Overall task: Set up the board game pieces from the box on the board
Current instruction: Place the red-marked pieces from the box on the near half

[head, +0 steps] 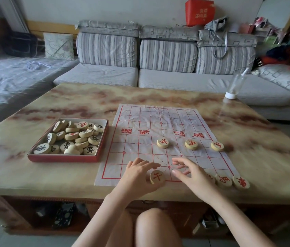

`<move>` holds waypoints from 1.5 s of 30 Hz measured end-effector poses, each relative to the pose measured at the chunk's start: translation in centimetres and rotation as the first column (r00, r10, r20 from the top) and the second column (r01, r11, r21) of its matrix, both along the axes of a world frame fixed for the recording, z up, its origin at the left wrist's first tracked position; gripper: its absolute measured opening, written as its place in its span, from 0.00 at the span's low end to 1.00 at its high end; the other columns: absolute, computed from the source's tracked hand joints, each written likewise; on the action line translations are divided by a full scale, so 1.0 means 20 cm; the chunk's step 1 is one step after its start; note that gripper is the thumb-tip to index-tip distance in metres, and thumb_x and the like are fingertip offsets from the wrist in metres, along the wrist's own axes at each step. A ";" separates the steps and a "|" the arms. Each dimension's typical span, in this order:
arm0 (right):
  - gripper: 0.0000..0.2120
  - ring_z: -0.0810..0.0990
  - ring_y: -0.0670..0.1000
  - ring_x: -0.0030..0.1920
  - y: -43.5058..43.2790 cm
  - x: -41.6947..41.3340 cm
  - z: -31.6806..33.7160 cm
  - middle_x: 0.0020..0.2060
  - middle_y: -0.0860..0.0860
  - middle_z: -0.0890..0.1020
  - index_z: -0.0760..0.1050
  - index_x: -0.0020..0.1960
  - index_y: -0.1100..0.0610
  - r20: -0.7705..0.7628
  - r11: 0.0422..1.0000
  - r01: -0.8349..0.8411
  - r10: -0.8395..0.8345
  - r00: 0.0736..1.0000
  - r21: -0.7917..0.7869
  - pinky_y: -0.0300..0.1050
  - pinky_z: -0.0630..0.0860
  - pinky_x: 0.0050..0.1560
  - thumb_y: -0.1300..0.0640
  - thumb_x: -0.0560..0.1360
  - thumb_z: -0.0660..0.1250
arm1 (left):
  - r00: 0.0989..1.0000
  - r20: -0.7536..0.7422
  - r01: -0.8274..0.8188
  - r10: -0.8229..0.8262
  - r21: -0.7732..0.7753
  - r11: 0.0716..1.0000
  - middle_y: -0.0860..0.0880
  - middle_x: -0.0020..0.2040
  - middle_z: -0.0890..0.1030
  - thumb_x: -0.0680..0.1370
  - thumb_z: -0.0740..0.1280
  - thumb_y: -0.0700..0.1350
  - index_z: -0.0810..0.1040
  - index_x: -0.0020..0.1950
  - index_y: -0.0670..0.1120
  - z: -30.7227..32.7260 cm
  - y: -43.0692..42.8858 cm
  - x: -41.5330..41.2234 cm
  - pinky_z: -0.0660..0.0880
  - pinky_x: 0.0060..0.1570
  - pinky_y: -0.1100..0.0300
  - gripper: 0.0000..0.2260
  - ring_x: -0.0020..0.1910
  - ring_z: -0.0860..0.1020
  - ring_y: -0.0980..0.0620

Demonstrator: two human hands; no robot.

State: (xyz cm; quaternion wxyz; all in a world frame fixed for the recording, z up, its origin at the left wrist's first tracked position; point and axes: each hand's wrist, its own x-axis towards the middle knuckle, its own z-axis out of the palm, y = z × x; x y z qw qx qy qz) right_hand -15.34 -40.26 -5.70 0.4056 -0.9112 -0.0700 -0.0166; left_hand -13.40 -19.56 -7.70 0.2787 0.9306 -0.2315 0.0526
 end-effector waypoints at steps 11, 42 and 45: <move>0.16 0.75 0.41 0.53 0.11 0.09 0.06 0.55 0.43 0.77 0.72 0.63 0.47 -0.007 0.997 -0.070 0.070 0.998 0.036 0.34 0.72 0.52 0.53 0.76 0.64 | 0.985 -0.009 -0.171 0.172 -0.176 0.969 0.58 0.53 0.80 0.71 0.67 0.56 0.76 0.61 0.53 0.11 0.29 0.06 0.71 0.60 0.58 0.20 0.54 0.75 0.58; 0.15 0.69 0.37 0.38 1.18 0.52 0.16 0.56 0.51 0.78 0.76 0.61 0.56 0.040 0.900 -0.430 0.434 0.900 -0.071 0.22 0.65 0.41 0.64 0.75 0.63 | 0.681 -0.005 -0.732 0.732 -0.040 0.680 0.46 0.45 0.83 0.65 0.71 0.61 0.79 0.49 0.46 0.11 0.98 0.20 0.71 0.50 0.54 0.22 0.51 0.77 0.44; 0.15 0.71 0.46 0.46 1.26 0.55 0.13 0.55 0.52 0.79 0.77 0.60 0.55 0.045 0.892 -0.440 0.446 0.894 -0.101 0.34 0.65 0.50 0.63 0.75 0.63 | 0.690 -0.017 -0.723 0.724 -0.051 0.689 0.47 0.42 0.83 0.65 0.70 0.63 0.78 0.48 0.47 0.10 1.00 0.21 0.72 0.48 0.55 0.22 0.48 0.78 0.45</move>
